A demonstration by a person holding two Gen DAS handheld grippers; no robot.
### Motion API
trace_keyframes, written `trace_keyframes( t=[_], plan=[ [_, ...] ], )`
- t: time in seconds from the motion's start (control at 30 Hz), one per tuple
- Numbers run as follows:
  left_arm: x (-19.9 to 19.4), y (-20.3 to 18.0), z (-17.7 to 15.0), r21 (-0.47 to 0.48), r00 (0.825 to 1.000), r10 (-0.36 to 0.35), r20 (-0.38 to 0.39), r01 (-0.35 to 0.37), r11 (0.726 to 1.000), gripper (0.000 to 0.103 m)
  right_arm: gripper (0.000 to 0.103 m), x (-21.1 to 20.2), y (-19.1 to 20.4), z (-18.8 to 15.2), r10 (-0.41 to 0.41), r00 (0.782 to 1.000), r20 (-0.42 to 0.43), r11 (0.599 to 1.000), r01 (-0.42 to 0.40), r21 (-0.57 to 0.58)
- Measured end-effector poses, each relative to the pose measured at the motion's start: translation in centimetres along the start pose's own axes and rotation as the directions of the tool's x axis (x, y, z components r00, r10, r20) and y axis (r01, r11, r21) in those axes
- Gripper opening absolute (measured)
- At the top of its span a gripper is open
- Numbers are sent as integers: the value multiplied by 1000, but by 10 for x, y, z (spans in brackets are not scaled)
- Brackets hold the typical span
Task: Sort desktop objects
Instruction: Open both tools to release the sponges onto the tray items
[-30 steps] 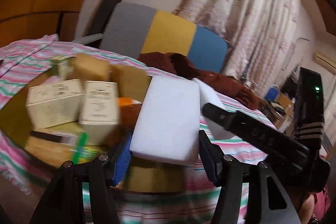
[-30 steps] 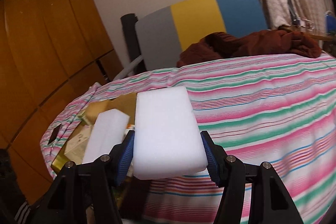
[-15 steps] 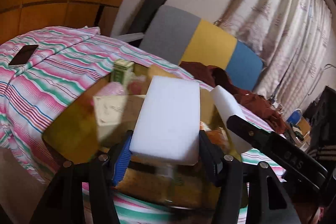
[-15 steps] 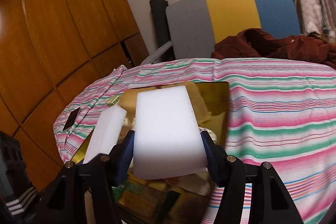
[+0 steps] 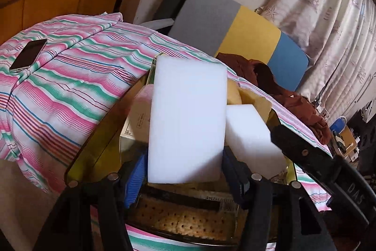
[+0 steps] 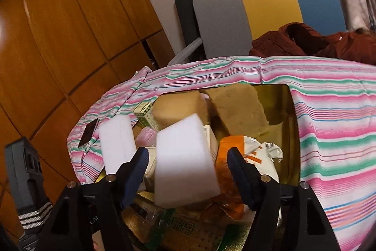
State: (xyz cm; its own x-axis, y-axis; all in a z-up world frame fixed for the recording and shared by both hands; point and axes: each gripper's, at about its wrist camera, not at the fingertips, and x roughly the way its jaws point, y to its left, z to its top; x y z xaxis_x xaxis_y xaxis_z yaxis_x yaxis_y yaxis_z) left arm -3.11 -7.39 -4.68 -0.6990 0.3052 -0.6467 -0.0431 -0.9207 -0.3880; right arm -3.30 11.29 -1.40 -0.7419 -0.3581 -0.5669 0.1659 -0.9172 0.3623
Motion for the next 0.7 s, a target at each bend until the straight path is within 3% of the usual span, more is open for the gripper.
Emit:
trace_keyframes(
  t=[0.4,0.53,0.7],
  plan=[
    [-10,-4,3,-17,990,-137,-43,136,991,62,70,-10,-8,-5,0,1000,14,1000,0,24],
    [-16,4,4,-81,995,-99,-6,99,992,62,70,-12,-10,-7,4,1000,15,1000,-4,30],
    [-16,-1,0,-38,999,-32,-8,31,999,62,70,-13,-16,-9,0,1000,8,999,0,44]
  ],
)
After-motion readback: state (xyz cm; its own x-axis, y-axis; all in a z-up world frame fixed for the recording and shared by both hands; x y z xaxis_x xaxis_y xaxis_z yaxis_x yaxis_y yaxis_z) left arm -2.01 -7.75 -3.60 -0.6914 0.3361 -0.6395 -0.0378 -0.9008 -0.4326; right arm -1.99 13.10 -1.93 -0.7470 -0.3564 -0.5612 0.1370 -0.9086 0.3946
